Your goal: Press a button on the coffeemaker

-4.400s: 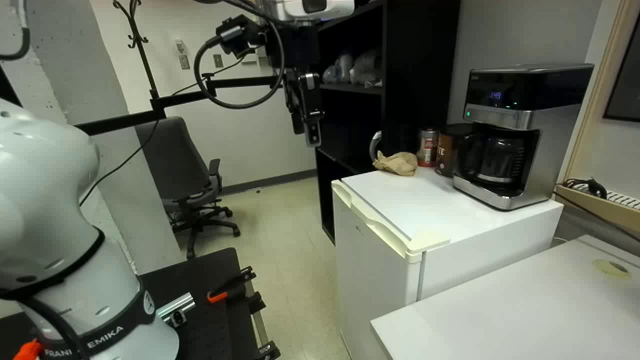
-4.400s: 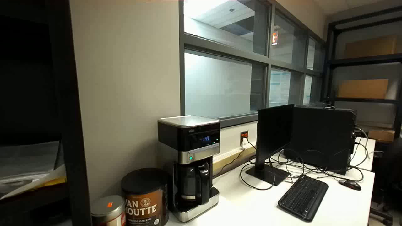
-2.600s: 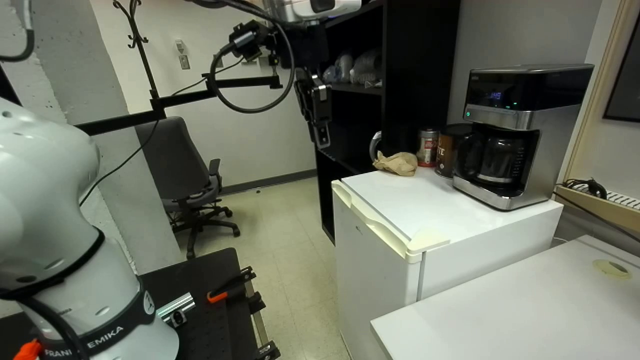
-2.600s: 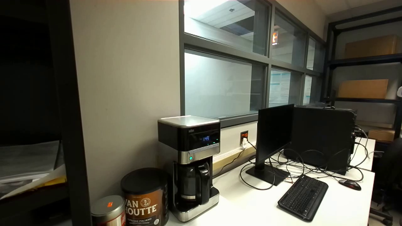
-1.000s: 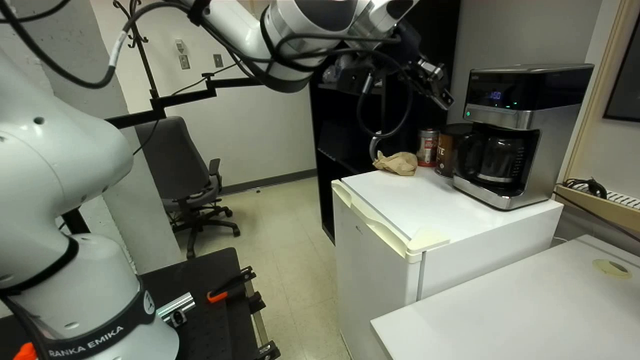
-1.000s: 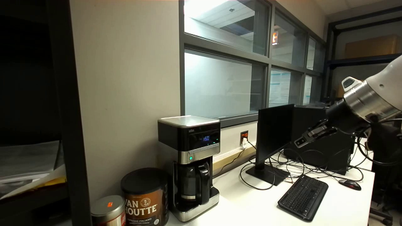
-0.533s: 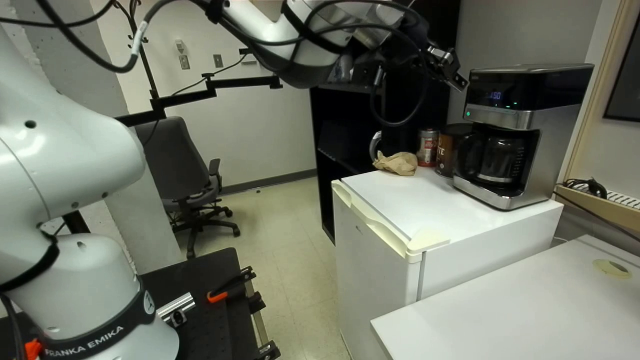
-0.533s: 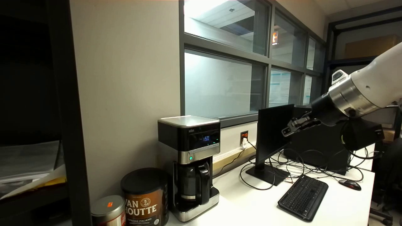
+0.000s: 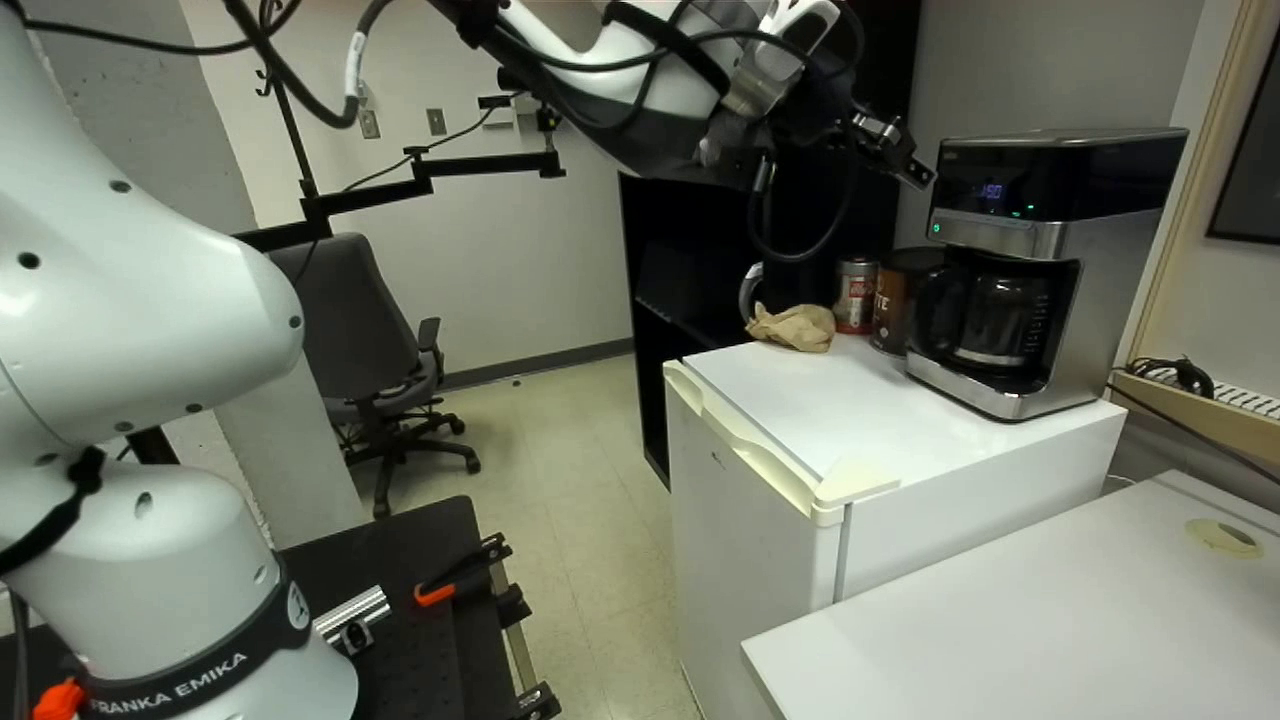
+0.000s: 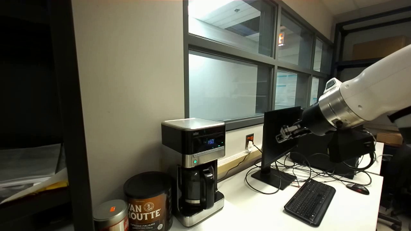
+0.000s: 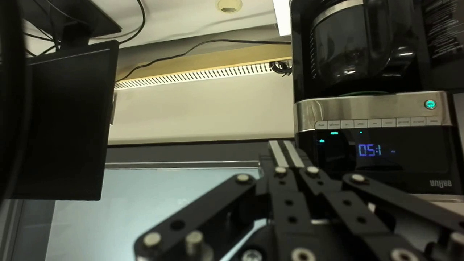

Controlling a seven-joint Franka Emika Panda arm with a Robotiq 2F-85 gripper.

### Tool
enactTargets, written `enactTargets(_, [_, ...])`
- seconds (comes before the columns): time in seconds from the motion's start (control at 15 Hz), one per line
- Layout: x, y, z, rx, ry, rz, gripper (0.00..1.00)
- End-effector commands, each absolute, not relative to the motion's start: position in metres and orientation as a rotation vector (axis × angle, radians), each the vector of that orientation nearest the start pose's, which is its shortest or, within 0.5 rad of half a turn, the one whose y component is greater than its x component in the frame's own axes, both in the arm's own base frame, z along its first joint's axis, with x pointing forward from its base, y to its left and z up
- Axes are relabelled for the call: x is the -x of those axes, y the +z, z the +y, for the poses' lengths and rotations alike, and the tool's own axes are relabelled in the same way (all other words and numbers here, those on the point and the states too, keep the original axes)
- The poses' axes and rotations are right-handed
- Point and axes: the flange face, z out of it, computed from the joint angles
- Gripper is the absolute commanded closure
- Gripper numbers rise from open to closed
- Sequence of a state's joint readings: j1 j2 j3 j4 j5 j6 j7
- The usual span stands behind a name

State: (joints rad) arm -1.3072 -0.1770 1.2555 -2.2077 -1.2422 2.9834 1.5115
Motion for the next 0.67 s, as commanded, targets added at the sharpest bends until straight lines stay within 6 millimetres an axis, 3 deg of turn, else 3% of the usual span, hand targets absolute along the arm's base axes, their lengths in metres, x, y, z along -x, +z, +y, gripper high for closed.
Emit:
enactTargets(0.0, [-0.56, 0.45, 0.054, 2.88, -1.56, 0.514, 1.0])
enactTargets(0.6, [-0.564, 0.443, 0.031, 2.895, -1.504, 0.583, 1.0])
